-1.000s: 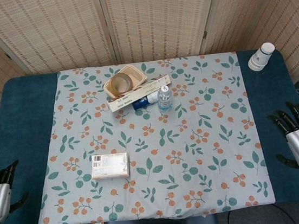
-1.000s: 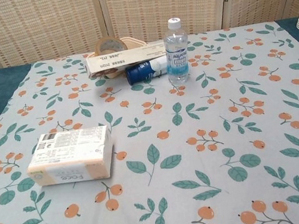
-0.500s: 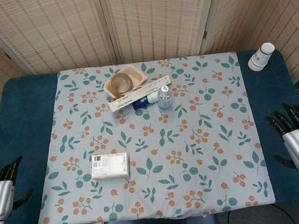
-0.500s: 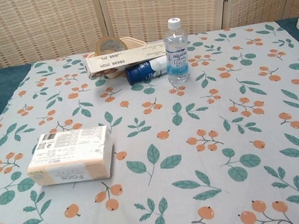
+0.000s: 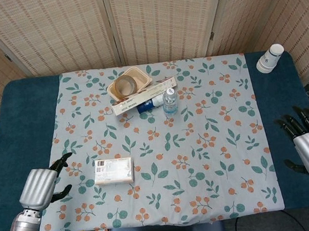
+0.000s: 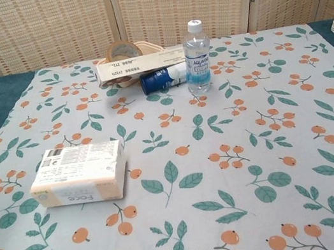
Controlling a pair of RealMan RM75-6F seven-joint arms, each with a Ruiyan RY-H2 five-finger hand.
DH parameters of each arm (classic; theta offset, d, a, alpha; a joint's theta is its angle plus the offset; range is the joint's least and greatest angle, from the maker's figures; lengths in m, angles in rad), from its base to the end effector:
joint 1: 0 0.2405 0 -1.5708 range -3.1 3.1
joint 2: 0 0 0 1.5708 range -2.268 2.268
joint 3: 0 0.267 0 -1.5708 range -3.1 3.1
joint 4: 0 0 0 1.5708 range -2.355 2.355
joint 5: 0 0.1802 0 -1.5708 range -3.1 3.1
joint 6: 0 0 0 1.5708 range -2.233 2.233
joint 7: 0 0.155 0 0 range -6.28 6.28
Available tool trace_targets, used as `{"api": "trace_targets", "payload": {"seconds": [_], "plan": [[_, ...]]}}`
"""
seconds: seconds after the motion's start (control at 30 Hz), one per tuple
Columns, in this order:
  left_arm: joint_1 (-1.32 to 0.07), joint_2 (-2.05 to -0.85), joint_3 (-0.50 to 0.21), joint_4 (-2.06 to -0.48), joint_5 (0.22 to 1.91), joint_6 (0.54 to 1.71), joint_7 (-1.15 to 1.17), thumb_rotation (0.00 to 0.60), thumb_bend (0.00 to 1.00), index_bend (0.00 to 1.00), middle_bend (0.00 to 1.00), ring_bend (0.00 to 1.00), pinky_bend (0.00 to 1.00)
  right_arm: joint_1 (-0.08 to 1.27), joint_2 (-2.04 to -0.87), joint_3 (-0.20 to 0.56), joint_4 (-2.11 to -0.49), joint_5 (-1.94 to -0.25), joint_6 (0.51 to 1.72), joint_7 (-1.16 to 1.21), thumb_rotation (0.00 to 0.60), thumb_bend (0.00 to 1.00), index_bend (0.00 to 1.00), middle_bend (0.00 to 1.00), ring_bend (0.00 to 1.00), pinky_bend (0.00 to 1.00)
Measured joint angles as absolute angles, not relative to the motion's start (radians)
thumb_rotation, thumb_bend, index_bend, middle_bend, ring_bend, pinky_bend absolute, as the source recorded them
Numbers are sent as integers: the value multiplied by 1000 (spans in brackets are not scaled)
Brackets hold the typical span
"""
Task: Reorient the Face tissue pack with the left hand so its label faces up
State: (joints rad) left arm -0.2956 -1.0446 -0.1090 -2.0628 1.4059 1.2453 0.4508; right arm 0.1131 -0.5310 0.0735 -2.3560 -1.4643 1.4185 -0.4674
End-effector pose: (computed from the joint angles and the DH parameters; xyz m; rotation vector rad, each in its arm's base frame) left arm -0.1945 0.2341 0.1605 -1.6953 -0.8407 -0.8974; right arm -0.1726 -0.1840 0.2836 1.5588 -0.6747 0.6710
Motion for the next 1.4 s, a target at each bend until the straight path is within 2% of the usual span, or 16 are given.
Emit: {"api": "trace_targets", "payload": {"seconds": [0.17, 0.27, 0.47, 0.57, 0.8, 1.03, 1.2, 1.4], "plan": [[-377, -1041, -129, -2201, 1275, 1182, 668, 600, 201, 70, 296, 837, 872, 118, -524, 74, -2356, -1453, 1407, -462, 600, 72, 200, 170, 9, 93], [-439, -1049, -134, -2265, 1137, 1157, 808, 600, 199, 45, 239, 842, 880, 122, -521, 73, -2356, -1450, 1399, -459, 600, 71, 201, 170, 9, 93], [-597, -1166, -124, -2325, 861, 1173, 1099, 600, 198, 30, 151, 846, 886, 125, -515, 75, -2356, -1437, 1397, -450, 600, 72, 203, 170, 9, 93], [-660, -1275, -119, -2337, 778, 1239, 1215, 600, 198, 55, 155, 852, 891, 125, -510, 76, -2356, -1436, 1398, -441, 600, 72, 203, 170, 9, 93], [-782, -1534, -159, -2341, 582, 1499, 1360, 600, 199, 68, 172, 859, 897, 128, -496, 78, -2356, -1425, 1393, -422, 600, 71, 203, 170, 9, 93], [-889, -1714, -211, -2234, 457, 1683, 1478, 600, 198, 67, 170, 867, 906, 128, -485, 79, -2356, -1424, 1394, -403, 600, 71, 203, 170, 9, 93], [-941, -1806, -218, -2125, 430, 1746, 1526, 600, 198, 53, 167, 868, 906, 134, -480, 81, -2356, -1404, 1384, -397, 600, 72, 203, 170, 9, 93], [-965, -1841, -225, -2065, 408, 1749, 1532, 600, 199, 43, 155, 868, 906, 142, -473, 86, -2356, -1384, 1377, -388, 600, 71, 203, 171, 9, 93]]}}
